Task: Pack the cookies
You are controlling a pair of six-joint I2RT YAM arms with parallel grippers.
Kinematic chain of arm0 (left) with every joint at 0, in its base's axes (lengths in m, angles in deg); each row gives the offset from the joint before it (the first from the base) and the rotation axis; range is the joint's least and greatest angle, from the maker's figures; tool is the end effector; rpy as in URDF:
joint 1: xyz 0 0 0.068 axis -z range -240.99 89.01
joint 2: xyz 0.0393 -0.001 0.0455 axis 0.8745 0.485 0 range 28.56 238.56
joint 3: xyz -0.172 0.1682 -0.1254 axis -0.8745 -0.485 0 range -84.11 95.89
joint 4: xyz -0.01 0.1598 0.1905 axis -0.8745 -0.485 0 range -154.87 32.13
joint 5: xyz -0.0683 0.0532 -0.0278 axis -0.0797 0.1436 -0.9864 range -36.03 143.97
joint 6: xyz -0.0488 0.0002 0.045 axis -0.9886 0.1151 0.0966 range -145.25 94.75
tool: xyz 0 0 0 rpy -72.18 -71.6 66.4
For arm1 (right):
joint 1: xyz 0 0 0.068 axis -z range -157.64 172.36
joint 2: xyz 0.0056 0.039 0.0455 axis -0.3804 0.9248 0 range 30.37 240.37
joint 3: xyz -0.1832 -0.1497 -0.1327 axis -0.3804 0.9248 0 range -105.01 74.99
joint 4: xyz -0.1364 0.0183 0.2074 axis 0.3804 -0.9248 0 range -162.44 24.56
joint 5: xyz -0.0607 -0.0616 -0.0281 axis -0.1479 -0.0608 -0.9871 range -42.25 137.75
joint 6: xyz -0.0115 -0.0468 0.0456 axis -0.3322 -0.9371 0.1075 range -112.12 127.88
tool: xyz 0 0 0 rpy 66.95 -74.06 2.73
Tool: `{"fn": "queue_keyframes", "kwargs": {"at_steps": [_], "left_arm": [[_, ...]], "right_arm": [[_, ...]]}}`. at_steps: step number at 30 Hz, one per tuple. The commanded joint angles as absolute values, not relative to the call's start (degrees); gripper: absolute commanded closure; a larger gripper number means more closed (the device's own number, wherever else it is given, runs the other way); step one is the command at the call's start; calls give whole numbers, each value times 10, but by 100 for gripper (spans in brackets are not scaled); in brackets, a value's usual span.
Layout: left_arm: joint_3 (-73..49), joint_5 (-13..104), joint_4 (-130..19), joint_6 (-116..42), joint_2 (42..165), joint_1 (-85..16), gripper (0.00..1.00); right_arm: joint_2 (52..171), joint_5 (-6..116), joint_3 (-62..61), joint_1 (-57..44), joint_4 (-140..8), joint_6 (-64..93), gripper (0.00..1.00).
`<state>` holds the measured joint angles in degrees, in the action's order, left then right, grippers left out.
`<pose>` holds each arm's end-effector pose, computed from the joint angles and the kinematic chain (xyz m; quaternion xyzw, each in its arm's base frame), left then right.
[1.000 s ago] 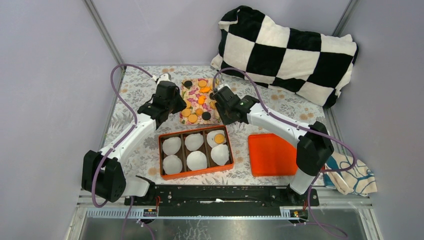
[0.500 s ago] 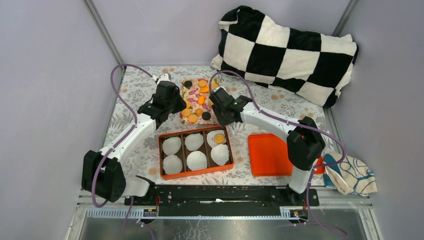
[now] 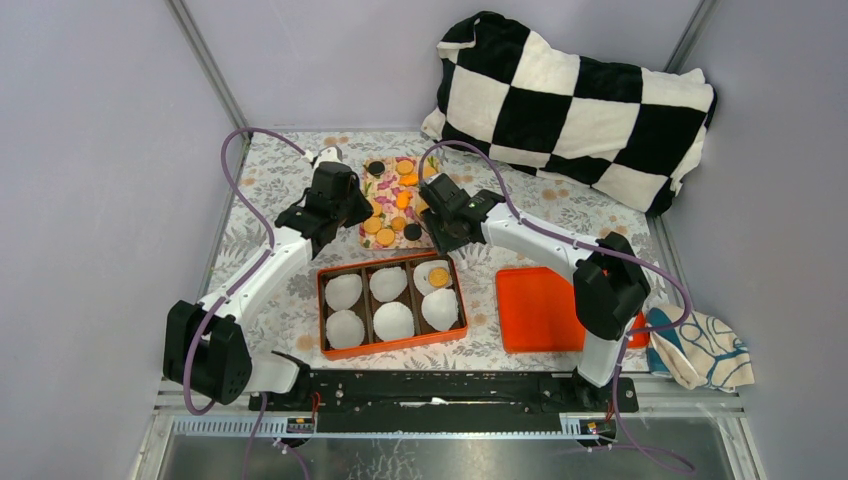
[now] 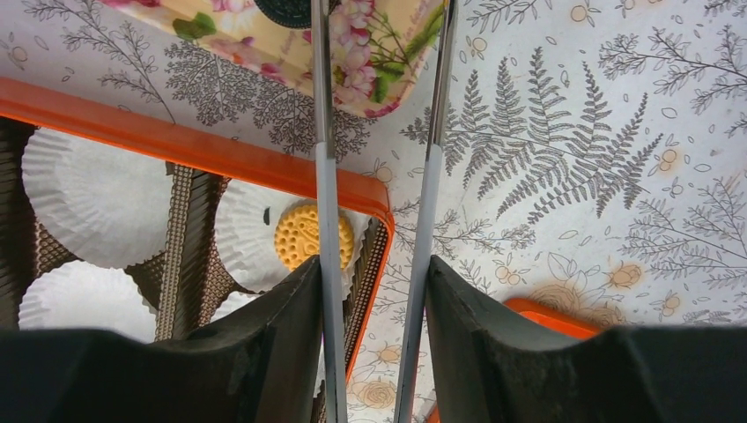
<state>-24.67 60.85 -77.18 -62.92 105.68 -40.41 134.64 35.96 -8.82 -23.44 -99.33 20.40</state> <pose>0.2841 -0.1001 0.2803 -0.1593 0.8793 -0.1700 0.4153 0.2835 0.2763 0.2411 -0.2411 0.9163 0.0629 0.3135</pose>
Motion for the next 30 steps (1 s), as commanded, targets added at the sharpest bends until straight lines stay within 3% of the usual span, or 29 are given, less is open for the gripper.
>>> {"fn": "queue_keyframes", "kwargs": {"at_steps": [1, 11, 18, 30], "left_arm": [[-251, 606, -769, -631, 1047, -404, 78], [-252, 589, -761, -635, 1054, -404, 78], [-252, 587, -760, -633, 1052, -404, 78], [-274, 547, -744, -651, 1049, -458, 79]], "right_arm": [[1322, 397, -113, -233, -992, 213, 52], [1350, 392, -123, -231, -1004, 212, 54], [1367, 364, -177, -231, -1051, 201, 100], [1178, 390, -127, -265, -1053, 181, 100]]}}
